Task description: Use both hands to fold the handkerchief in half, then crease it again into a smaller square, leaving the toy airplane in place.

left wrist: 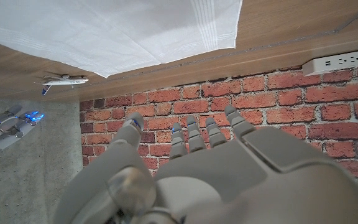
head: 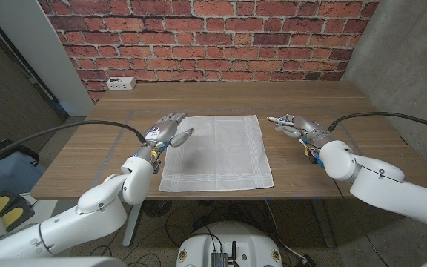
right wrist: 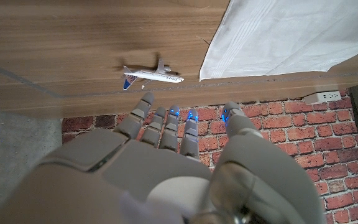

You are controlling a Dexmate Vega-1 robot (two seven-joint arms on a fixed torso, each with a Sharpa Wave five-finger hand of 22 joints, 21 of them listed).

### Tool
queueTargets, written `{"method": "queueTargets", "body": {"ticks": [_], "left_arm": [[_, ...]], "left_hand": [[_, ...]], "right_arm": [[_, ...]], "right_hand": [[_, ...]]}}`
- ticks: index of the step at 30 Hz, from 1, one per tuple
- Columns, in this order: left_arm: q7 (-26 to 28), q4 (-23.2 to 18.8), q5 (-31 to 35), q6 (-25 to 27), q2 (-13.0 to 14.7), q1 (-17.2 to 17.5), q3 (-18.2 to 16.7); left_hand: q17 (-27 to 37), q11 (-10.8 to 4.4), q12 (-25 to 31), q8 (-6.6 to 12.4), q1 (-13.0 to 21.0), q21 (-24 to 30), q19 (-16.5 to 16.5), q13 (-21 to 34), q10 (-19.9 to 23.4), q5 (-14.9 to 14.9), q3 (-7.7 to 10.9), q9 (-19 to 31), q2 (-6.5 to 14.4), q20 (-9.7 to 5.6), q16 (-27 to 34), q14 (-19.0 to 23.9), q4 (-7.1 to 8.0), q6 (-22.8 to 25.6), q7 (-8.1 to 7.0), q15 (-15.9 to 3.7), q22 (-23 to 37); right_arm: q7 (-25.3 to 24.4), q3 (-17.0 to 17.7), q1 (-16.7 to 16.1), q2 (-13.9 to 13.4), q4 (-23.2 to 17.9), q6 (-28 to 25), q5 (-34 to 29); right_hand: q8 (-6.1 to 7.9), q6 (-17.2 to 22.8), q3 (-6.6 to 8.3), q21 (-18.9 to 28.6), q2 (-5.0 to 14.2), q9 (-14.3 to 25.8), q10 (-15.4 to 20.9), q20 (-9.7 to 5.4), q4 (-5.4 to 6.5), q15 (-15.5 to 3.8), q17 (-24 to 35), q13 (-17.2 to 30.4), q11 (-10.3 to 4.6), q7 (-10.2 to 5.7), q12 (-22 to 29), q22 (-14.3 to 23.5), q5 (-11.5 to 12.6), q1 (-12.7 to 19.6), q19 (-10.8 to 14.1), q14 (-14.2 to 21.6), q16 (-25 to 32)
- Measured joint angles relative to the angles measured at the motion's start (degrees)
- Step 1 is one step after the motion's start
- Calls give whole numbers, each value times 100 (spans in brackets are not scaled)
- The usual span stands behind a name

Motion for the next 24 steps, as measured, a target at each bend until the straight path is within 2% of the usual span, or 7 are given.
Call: {"method": "queueTargets", "body": {"ticks": [12, 24], "left_arm": [[120, -421, 398, 386, 56, 576, -38], [191, -694, 650, 593, 115, 1021, -99]], "left_hand": [[0, 10, 0, 0, 76, 0, 31, 0, 49, 0, 29, 0, -30, 31, 0, 20, -29, 94, -11, -20, 0], [1, -20, 0, 0, 98, 0, 61, 0, 80, 0, 29, 0, -52, 1, 0, 49, -29, 102, -20, 9, 1]], "right_arm": [[-178, -20, -366, -243, -586, -490, -303], [-269, -110, -628, -409, -975, -813, -520]], "right_hand": [[10, 78, 21, 0, 4, 0, 74, -10, 21, -18, 0, -1, -26, 17, 0, 0, 0, 4, 50, 59, 8], [44, 201, 45, 0, 35, 29, 154, 2, 44, -59, -1, -1, -34, -3, 0, 0, 0, 35, 102, 142, 30]]}}
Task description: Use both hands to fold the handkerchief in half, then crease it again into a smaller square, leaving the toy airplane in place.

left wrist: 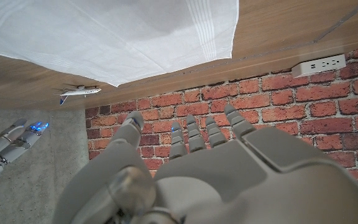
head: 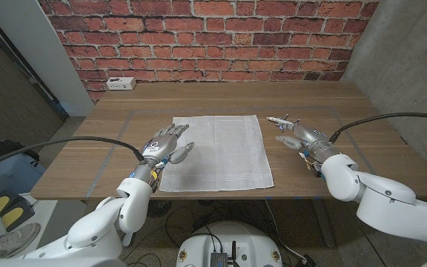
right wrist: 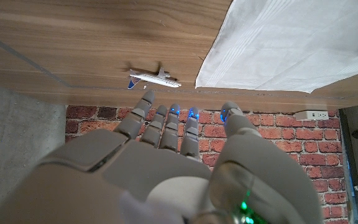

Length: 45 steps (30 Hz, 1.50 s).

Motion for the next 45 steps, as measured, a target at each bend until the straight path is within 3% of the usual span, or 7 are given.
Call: {"method": "queueTargets", "body": {"ticks": [20, 45], "left_arm": [[-200, -322, 426, 344, 24, 428, 151], [-138, -489, 728, 965, -65, 894, 282]], "left_hand": [[0, 0, -40, -46, 55, 0, 20, 0, 0, 0, 23, 0, 5, 21, 0, 13, -24, 0, 0, -13, 0], [1, -41, -39, -46, 183, 0, 82, 0, 146, 33, 47, -1, 2, 0, 0, 31, -96, 143, 0, -31, 1]], "right_arm": [[48, -417, -79, -76, -335, -390, -432], [233, -998, 8, 120, -470, -672, -892]], "right_hand": [[0, -1, 24, 0, -2, -1, 110, 9, 24, -10, 0, 0, 14, 0, 0, 0, 0, 46, 52, 72, 0], [0, 114, 47, 0, 6, -2, 213, 27, 47, -32, 27, 30, 34, -9, 0, 0, 0, 99, 74, 155, 40]]}}
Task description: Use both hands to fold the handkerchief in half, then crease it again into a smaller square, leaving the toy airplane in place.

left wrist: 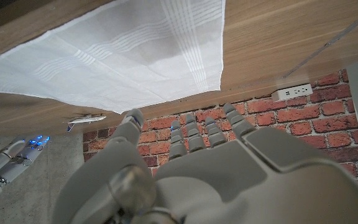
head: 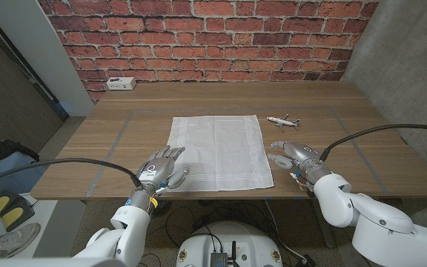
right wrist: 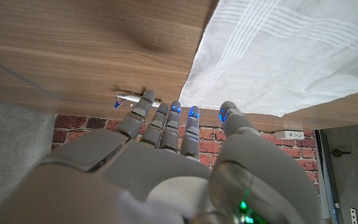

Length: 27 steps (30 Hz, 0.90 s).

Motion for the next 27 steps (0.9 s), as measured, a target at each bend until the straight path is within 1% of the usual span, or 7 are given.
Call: {"method": "queueTargets", "body": {"ticks": [6, 12, 14, 18, 21, 24, 27], "left_arm": [[51, 21, 44, 98, -6, 61, 34], [64, 24, 45, 171, 30, 117, 44], [63, 17, 44, 186, 110, 171, 26], [64, 16, -26, 194, 112, 173, 25], [63, 3, -72, 199, 226, 248, -67], [46, 2, -83, 226, 283, 245, -67], [0, 2, -68, 305, 338, 210, -26]], "left_hand": [[0, -20, 0, 0, 89, 0, 62, 0, 20, 0, 23, 0, -17, 0, 0, 31, -23, 62, 0, -31, 0], [0, -62, 0, 46, 133, 0, 112, 0, 62, 0, 46, 0, -18, 50, 0, 53, -45, 175, 30, -53, 0], [0, -41, 0, 46, 165, 0, 112, 0, 101, 0, 47, 0, -49, 51, 0, 58, -46, 205, 33, -55, 0], [0, -28, 0, 46, 205, 0, 135, 0, 194, 0, 47, 0, -54, 69, 0, 105, -46, 282, 28, -64, 0], [0, -71, 0, 84, 246, 0, 205, 0, 275, 0, 47, 0, -86, 82, 0, 123, -46, 431, 21, -83, -25], [0, -81, 39, 120, 333, 0, 246, 0, 345, 0, 22, 0, -108, 41, 0, 184, -71, 613, 16, -83, -29], [0, -134, 39, 194, 468, 0, 327, 0, 460, 0, 40, 0, -202, 42, 0, 236, -88, 978, 28, -134, -29]], "right_arm": [[-21, -76, -69, 74, -10, 4, -82], [-47, -118, -163, 136, -18, 32, -82], [-106, -136, -189, 158, -21, 38, -132], [-107, -116, -312, 204, -22, 38, -133], [-254, -95, -388, 237, -20, 112, -86], [-299, -102, -448, 271, -14, 122, -80], [-333, -146, -488, 315, -6, 120, -86]], "right_hand": [[0, 45, 25, 25, -5, 0, 51, -8, -24, 1, -1, 0, -10, 5, 0, 0, 0, 24, 49, 40, 0], [0, 70, 25, 43, -15, 0, 50, -22, -24, 21, -1, -1, -10, -11, 0, 0, 0, 75, 63, 60, 0], [0, 82, 25, 43, -15, 0, 52, -38, -24, 22, -1, -1, -8, 1, 0, 0, 0, 75, 79, 60, 0], [0, 91, 49, 43, -15, 0, 102, -7, -48, 22, -1, -1, -21, 10, 0, 0, 0, 75, 110, 60, 0], [0, 90, 49, 43, -14, 0, 102, -6, -48, 22, -1, -1, -21, 10, 0, 0, 0, 76, 110, 60, 0], [0, 121, 49, 43, 11, 0, 101, -6, -48, -9, -1, -1, -21, -3, 0, 0, 21, 109, 110, 91, 0], [0, 183, 88, 43, 5, -1, 102, -6, -88, -9, -12, -1, -21, -2, 0, 0, 44, 180, 110, 91, 0]]}}
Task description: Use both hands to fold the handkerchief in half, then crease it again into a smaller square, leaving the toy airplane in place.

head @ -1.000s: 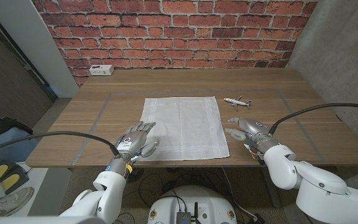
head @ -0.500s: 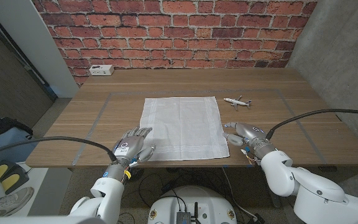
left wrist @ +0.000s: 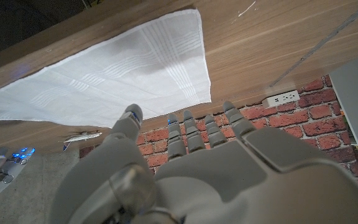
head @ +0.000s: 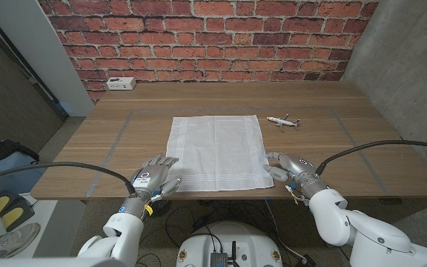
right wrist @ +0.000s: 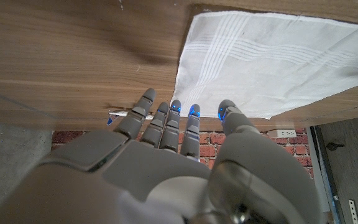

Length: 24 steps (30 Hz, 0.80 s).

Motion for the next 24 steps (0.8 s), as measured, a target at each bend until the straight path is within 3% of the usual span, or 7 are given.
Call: {"method": "queueTargets", "body": {"ticks": [8, 13, 18, 24], "left_arm": [[-256, 0, 219, 230, 124, -191, 211], [-563, 19, 565, 466, 189, -418, 484], [-992, 62, 1068, 683, 220, -663, 792], [-1578, 113, 1694, 839, 220, -834, 997]], "left_hand": [[0, -49, 0, -43, 249, 0, 144, 0, 111, 0, -1, 0, -113, 0, 0, 85, -47, 106, -35, -38, 0], [0, -49, 0, -48, 431, 0, 200, 0, 111, 0, -1, 0, -220, -35, 0, 116, -94, 99, -65, -68, 1], [0, -144, -44, 25, 916, 0, 368, 0, 206, 0, -1, 30, -460, -123, 0, 166, -93, 520, -130, -81, 1], [0, -192, -44, 69, 1210, 0, 451, 29, 254, 0, -19, 30, -698, -144, 0, 205, -111, 762, -212, -103, 1]], "right_arm": [[-94, -190, -35, 149, 24, -119, -160], [-108, -401, 30, 246, 33, -287, -364], [-101, -688, 162, 345, 38, -507, -637], [-19, -1021, 346, 440, 49, -763, -939]], "right_hand": [[0, 122, 162, 0, -130, 0, 120, 42, -182, 0, -44, -15, -64, 20, 0, 0, 0, 352, 125, 143, 0], [0, 208, 125, 0, -276, 0, 188, 103, -237, 11, -58, -15, -79, -2, 0, 0, 0, 558, 228, 237, 0], [0, 328, 79, 0, -486, -14, 329, 173, -284, -3, -58, -15, -123, 0, 0, 29, -90, 768, 318, 350, -24], [0, 465, 54, 0, -745, -2, 410, 184, -308, 2, -58, -15, -142, -29, 0, 30, -90, 1032, 390, 412, -45]]}}
